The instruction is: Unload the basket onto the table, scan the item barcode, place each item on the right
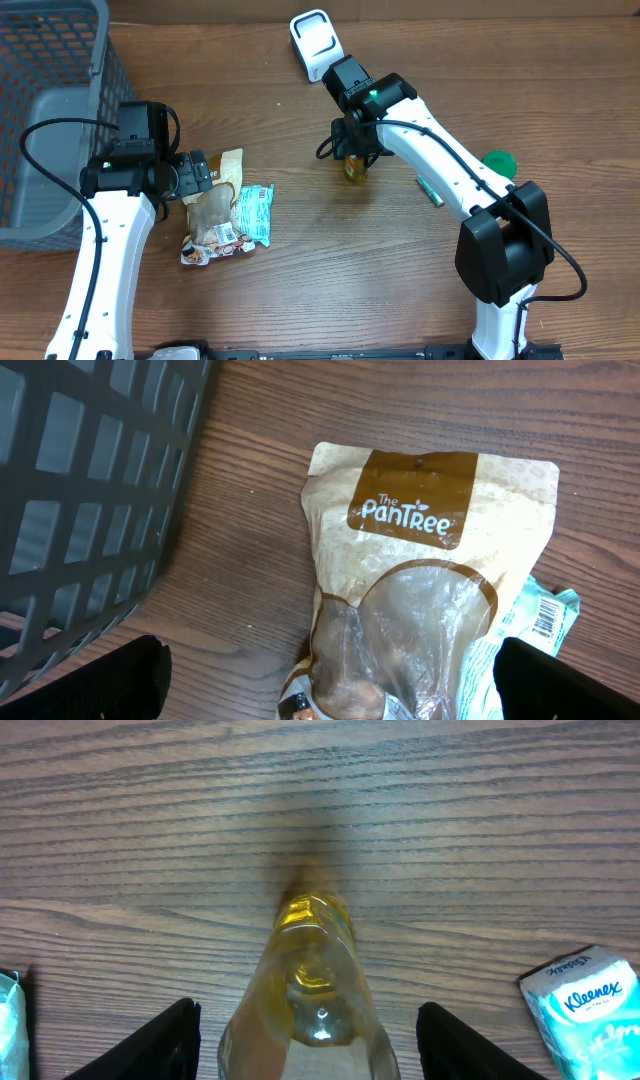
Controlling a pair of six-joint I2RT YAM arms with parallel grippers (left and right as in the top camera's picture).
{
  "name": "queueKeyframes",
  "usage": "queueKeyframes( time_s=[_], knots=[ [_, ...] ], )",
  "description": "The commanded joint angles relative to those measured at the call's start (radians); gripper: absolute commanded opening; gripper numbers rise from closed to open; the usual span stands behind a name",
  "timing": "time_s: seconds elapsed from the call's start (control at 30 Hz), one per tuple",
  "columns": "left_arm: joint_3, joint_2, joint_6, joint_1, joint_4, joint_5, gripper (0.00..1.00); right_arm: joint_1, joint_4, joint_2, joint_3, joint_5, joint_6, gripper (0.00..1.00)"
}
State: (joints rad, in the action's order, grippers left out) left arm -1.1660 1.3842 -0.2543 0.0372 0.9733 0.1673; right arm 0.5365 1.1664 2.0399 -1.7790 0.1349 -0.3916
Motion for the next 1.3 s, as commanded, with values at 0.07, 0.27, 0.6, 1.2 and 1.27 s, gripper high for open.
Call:
queueKeyframes(
  time_s=[0.07,0.27,0.6,1.2,1.27],
  knots=[
    [-0.020,0.002,0.015,-0.005,0.001,-0.004,1.00,-0.007,0.010,-0.018,0.006,0.002,0.000,0.65],
    [-0.020,0.002,0.015,-0.005,0.001,-0.004,1.00,-0.007,0.018,-0.018,0.006,0.002,0.000,0.65],
    [-0.020,0.002,0.015,-0.005,0.001,-0.004,1.00,-0.007,0.027,-0.018,0.006,0.002,0.000,0.63],
    [-0.020,0.002,0.015,-0.005,0.001,-0.004,0.99,-0.007,0.039,-0.018,0.006,0.002,0.000,0.63],
    [-0.020,0.002,0.015,-0.005,0.001,-0.004,0.99,-0.007,0.040,-0.018,0.006,0.002,0.000,0.62]
  ],
)
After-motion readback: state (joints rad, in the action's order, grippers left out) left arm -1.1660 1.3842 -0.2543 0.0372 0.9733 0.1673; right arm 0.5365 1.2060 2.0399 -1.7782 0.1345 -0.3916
